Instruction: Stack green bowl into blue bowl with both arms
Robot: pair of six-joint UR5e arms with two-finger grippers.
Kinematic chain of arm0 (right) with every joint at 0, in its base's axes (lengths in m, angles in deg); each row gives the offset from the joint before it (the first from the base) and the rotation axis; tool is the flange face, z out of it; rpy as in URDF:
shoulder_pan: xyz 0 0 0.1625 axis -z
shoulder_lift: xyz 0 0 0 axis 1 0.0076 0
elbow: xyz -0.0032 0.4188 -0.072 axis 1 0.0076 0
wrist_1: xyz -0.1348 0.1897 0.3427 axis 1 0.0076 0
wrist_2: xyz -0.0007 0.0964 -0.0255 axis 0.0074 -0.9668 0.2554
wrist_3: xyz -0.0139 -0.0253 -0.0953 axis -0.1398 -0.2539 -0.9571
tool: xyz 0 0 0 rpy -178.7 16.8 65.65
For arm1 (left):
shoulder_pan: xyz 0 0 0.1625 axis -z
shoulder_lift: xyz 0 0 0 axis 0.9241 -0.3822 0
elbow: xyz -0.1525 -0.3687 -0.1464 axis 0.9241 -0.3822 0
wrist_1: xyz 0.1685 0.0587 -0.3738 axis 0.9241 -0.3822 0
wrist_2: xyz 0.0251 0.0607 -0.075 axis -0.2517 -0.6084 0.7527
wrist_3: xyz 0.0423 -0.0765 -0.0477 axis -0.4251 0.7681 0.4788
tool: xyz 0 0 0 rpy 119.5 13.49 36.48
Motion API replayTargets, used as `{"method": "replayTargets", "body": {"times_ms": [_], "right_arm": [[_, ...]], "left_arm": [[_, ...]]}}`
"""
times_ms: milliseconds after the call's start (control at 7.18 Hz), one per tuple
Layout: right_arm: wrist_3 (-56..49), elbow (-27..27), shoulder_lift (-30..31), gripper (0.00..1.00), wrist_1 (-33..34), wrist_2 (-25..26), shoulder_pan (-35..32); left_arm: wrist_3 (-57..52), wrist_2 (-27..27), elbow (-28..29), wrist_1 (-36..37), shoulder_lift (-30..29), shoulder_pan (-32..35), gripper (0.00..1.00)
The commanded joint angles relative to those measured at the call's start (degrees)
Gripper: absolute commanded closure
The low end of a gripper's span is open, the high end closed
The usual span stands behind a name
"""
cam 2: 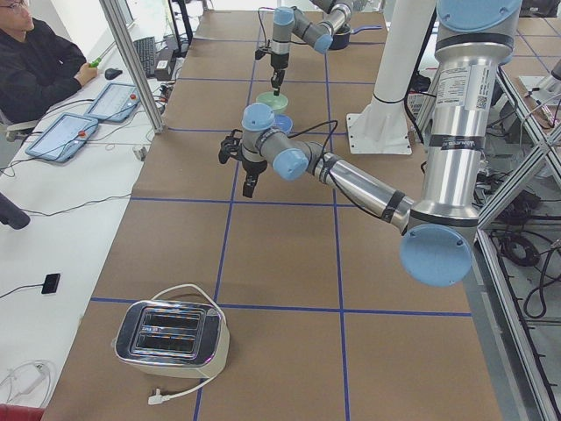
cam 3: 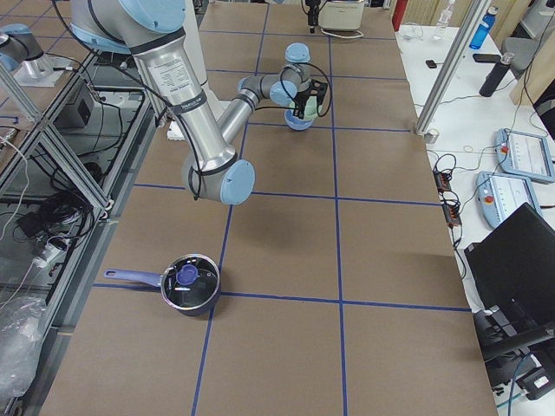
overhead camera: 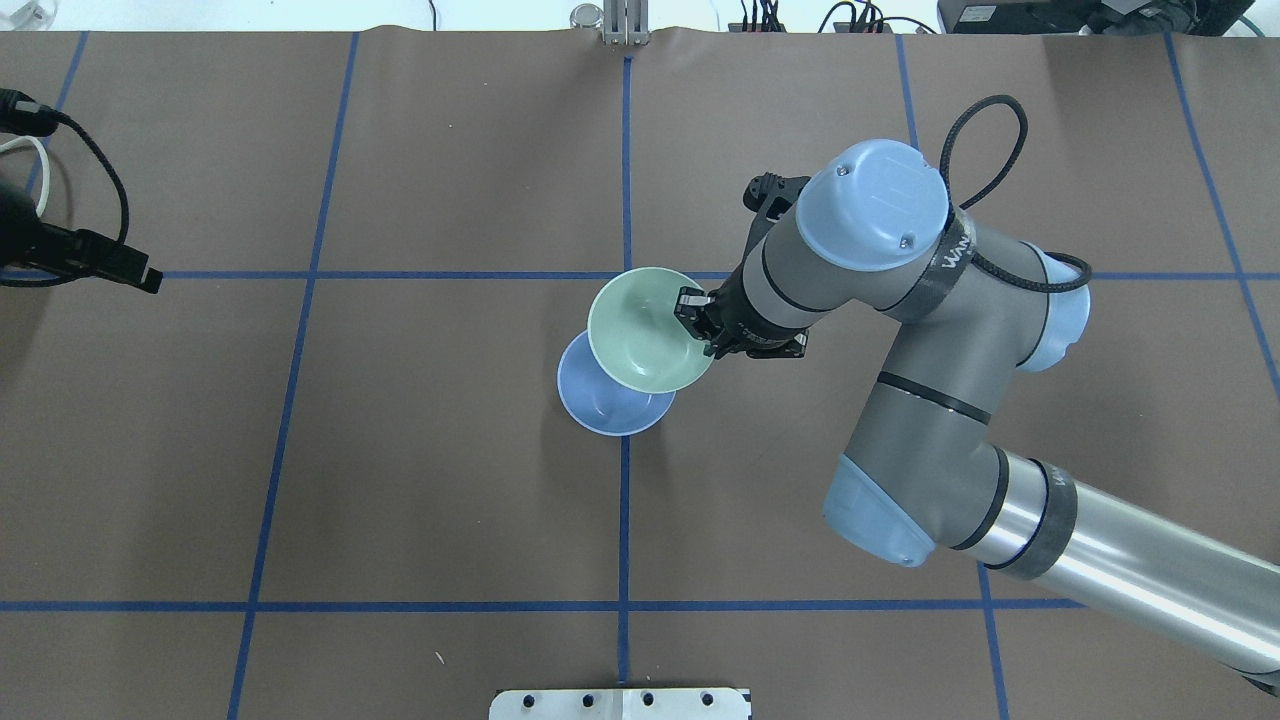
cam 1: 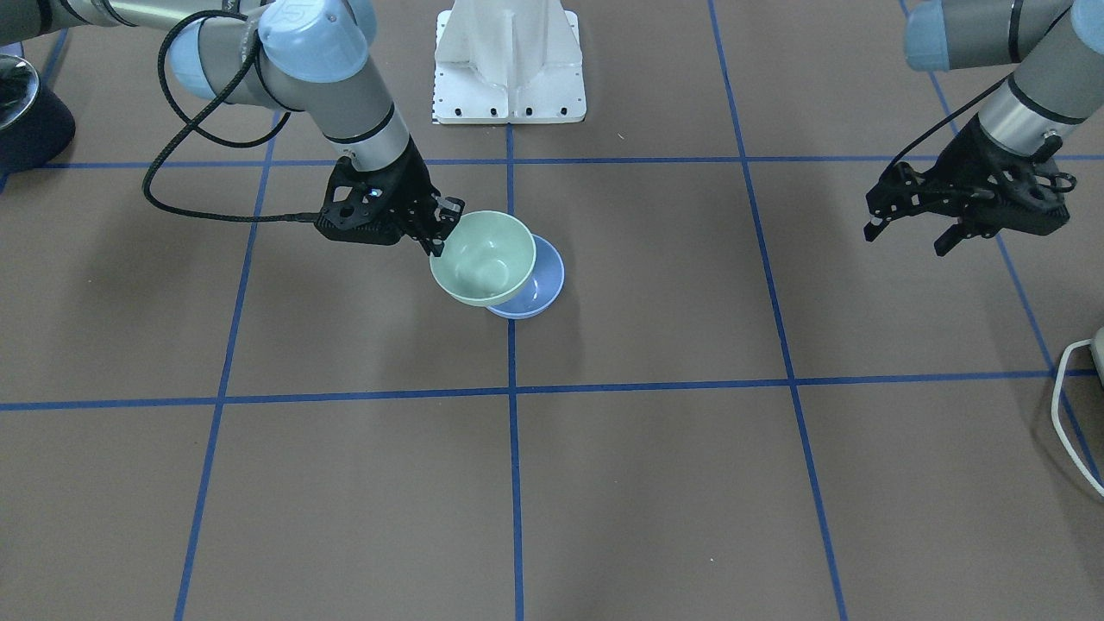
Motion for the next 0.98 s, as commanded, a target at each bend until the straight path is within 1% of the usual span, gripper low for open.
{"method": "replayTargets", "body": {"times_ms": [0,279,418,836], "right_arm": [[1.14,0.55,-2.49,1.0,2.1,1.5,2.18],[0.88,1.78,-2.14,1.0,1.84,3.96,4.03],[0.53,2.48,-2.14,1.0,1.66,3.97,4.03],[0.35,3.27,-2.58,1.0,1.49,3.97,4.03]], "left_arm": [[-5.88,3.2,1.1,-0.95,2.0,3.82,0.02],[-7.84,4.18,1.55,-1.03,2.88,5.85,0.02],[-7.93,5.4,1.55,-0.95,3.14,6.73,0.02],[-8.98,6.2,1.64,-0.95,3.23,7.62,0.02]]}}
